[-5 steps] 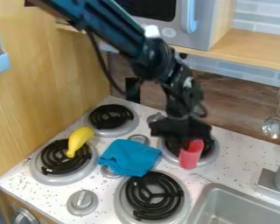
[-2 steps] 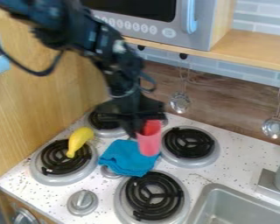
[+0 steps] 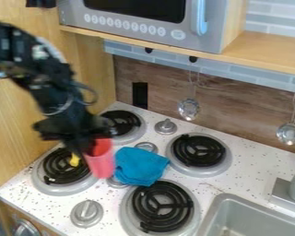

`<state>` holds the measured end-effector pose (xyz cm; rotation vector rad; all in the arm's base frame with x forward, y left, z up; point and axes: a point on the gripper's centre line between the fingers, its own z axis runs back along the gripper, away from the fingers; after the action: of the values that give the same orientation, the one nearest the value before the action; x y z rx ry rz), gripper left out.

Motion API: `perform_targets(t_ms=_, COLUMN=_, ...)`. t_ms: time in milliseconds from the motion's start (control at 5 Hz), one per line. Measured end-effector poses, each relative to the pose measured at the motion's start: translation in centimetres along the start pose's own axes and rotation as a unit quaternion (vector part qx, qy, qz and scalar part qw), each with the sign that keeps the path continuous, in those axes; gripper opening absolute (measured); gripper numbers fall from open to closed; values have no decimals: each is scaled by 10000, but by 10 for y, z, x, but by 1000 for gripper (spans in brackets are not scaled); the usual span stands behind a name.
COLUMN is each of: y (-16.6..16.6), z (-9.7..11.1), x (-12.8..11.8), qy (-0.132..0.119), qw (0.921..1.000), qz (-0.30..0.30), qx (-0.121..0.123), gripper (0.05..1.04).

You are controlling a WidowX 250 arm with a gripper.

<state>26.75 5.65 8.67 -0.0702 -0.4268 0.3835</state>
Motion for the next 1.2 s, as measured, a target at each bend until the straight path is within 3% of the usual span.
perform_targets(t_ms=200, y=49, z=12, x=3, qy=-247, qw=9983, qz=470, qx=226, gripper=93)
perform_targets(t_ms=400, y=71, z=3, x=1, qy=-195, qw=9967, qz=753, qx=232, gripper=93)
perform_targets(t_ms=1000, y=104, z=-56, x=19, qy=285, qw=9923, qz=1008, qx=667, gripper=93)
perform_targets(t_ms=1200, y=106, z=-72, x=21, qy=408, qw=9946, qz=747, qx=586, gripper=93)
